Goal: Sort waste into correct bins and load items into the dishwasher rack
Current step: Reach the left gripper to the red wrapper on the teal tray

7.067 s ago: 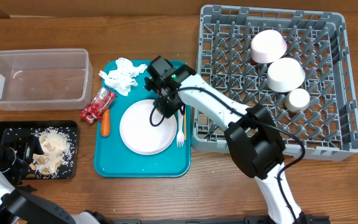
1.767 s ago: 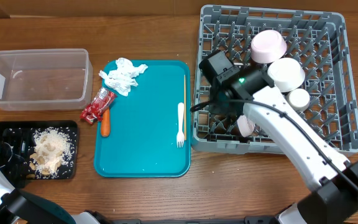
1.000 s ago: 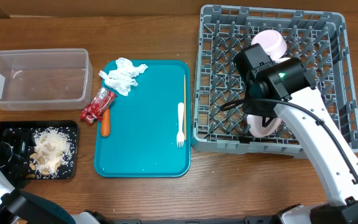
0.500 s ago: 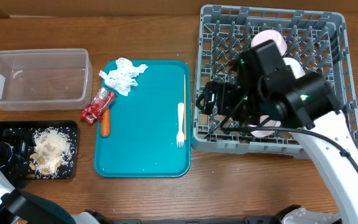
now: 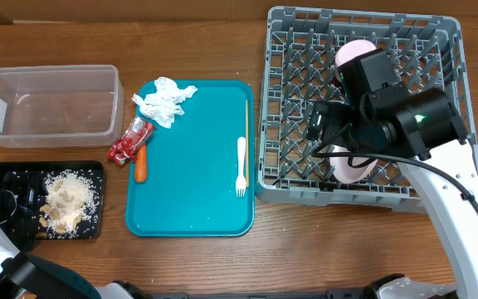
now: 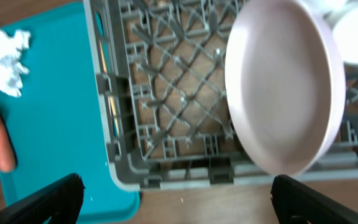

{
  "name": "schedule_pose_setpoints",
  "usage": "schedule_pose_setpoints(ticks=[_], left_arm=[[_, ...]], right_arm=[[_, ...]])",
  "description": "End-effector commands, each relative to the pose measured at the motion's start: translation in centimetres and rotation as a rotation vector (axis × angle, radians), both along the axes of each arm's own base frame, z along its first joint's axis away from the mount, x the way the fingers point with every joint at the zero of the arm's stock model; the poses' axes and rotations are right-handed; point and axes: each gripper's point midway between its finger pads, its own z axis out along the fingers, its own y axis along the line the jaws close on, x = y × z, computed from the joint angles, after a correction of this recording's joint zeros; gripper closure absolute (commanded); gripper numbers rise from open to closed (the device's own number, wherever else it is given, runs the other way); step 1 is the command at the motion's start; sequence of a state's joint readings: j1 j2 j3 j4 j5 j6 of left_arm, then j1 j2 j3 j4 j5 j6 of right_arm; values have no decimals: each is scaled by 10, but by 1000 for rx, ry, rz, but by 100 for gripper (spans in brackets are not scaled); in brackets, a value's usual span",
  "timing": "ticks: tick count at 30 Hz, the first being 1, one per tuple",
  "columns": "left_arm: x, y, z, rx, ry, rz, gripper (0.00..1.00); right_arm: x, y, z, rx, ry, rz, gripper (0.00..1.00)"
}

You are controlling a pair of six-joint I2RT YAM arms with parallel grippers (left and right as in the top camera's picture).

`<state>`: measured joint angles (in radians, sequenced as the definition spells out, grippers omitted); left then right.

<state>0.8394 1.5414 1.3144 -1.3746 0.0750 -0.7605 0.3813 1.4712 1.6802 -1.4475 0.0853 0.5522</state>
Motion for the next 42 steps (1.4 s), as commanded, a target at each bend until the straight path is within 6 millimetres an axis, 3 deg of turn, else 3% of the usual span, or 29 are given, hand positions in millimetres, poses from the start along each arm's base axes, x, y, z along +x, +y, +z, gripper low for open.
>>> schedule_pose_setpoints(ticks=[1,6,11,12,13,16,17,21,25,30,33,36,38,42], left_arm=[[0,-1,-2,-5,10,12,0],[20,22,-2,82,-71,59,0],[24,23,-1,82,-91,60,0],[24,11,-1,29,-103,37,0],[28,-21,3,-121,-162,-71,0],[59,-64,25,-271,-414,-339,0],[61,-74,28,-281,-424,-393,0],[66,-106,36,-209,-381,-578,0],[92,-162,60,-82,-479,-875,0],[123,-230,62,279,-421,-1250,0],[134,-255,61,346,-437,-1336,0],[138,-267,54,324,-435,-1336,0],[137,-265,42,318,-383,-1363,0],[129,-232,20,361,-195,-1355,0]], right_arm=[[15,-1,11,-8,-75,-12,0],[15,-1,11,-7,-77,-12,0],[15,-1,11,-7,-77,-12,0],[15,-1,11,-7,-77,-12,0],[15,-1,11,-7,-77,-12,0],[15,-1,11,-7,-77,-12,0],[15,-1,11,-7,-77,-12,0],[15,-1,11,-7,-77,-12,0],[15,-1,11,-7,-77,-12,0],[15,-1,11,-7,-77,-12,0],[15,-1,11,-7,-77,-12,0],[15,-1,11,-7,-77,-12,0],[15,-1,11,-7,-77,-12,0],[15,-1,11,-7,-77,-12,0]])
